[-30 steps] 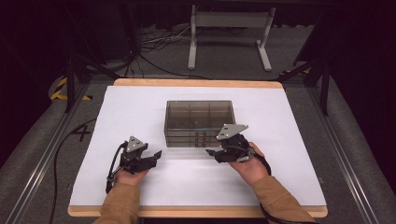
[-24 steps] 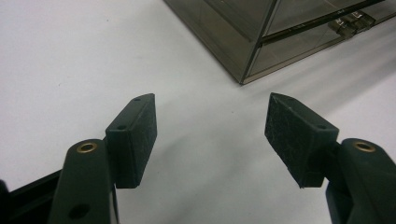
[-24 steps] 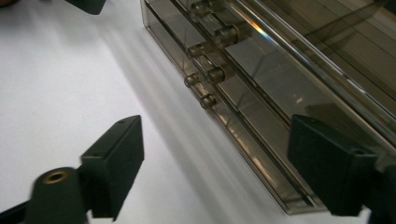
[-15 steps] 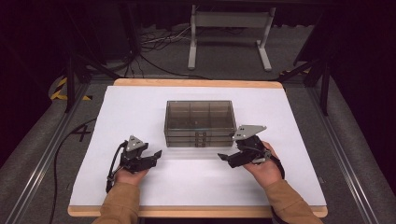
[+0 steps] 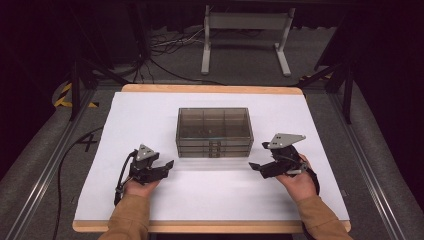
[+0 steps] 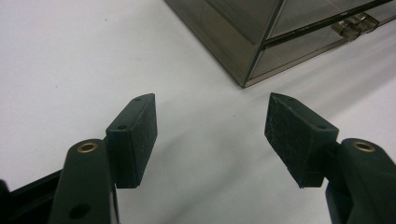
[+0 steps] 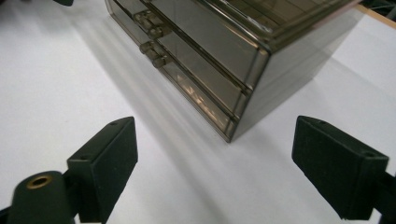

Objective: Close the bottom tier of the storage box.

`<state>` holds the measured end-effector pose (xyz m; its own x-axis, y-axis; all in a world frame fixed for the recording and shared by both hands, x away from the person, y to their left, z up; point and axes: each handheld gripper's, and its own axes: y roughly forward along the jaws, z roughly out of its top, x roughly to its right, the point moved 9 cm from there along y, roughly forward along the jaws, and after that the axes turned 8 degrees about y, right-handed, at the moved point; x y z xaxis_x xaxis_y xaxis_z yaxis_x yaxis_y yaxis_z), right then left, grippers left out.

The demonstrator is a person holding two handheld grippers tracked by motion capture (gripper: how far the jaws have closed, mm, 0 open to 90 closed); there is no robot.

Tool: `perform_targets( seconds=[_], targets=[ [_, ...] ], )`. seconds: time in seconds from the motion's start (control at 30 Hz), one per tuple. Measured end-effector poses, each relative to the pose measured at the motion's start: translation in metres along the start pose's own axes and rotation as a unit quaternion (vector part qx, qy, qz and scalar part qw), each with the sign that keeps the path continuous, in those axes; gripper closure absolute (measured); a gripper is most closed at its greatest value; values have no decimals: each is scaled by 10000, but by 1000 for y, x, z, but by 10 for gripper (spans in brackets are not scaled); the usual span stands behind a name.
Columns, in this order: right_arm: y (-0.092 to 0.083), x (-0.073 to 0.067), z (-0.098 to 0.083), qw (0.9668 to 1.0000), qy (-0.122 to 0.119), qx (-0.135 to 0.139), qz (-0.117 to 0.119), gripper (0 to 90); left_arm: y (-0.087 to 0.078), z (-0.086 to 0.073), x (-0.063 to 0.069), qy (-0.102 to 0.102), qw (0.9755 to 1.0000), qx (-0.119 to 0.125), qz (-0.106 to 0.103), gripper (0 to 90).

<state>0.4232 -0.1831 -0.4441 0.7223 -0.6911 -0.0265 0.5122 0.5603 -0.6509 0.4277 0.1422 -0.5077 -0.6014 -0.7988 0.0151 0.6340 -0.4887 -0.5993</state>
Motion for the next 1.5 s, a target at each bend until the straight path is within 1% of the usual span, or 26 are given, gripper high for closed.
perform_targets(
  seconds=[0.03, 0.13, 0.27, 0.33, 0.4, 0.5, 0.63, 0.67, 0.77, 1.07, 1.2, 1.27, 1.37, 1.43, 1.5],
  targets=[
    [0, 1, -1, 10000, 37, 0, 7, 143, 0, 0, 0, 2, 10000, -9, -6, 351],
    [0, 7, -5, 9999, 82, -22, -80, 116, 0, 0, 0, -8, 10000, -22, 8, 351],
    [3, 15, -12, 9996, 142, -14, -240, 53, 0, -1, 0, -10, 10000, -29, 10, 351],
    [6, 21, -17, 9992, 151, -28, -356, 23, 1, 0, 0, 2, 10000, -24, 5, 351],
    [8, 27, -22, 9989, 243, -35, -393, 0, 1, -1, 0, 4, 10000, -27, 7, 351],
    [11, 32, -28, 9986, 334, -44, -420, 0, 1, 0, 0, 0, 10000, -26, 9, 352],
    [12, 38, -32, 9980, 381, -11, -502, 0, 1, -1, 0, 9, 10000, -37, 6, 351],
    [12, 38, -32, 9980, 381, -11, -502, 0, 1, -1, 0, 9, 10000, -37, 6, 351],
    [13, 41, -36, 9973, 491, -8, -546, 0, 2, 0, 0, 21, 10000, -37, 6, 352],
    [18, 45, -49, 9961, 602, -79, -633, 0, 4, 1, 0, 31, 10000, -50, 4, 354],
    [18, 46, -53, 9951, 662, -88, -724, 0, 5, 1, 0, 36, 10000, -66, 10, 355],
    [17, 47, -57, 9939, 708, -125, -836, 0, 5, 1, 0, 33, 10000, -61, 6, 355],
    [18, 48, -60, 9929, 783, -159, -876, 0, 5, 1, 0, 43, 10000, -65, -5, 355],
    [20, 47, -64, 9920, 815, -252, -929, 0, 5, 1, 0, 46, 10000, -68, -4, 355],
    [22, 46, -66, 9917, 797, -334, -951, 0, 5, 1, 0, 47, 10000, -68, -4, 355]
  ],
)
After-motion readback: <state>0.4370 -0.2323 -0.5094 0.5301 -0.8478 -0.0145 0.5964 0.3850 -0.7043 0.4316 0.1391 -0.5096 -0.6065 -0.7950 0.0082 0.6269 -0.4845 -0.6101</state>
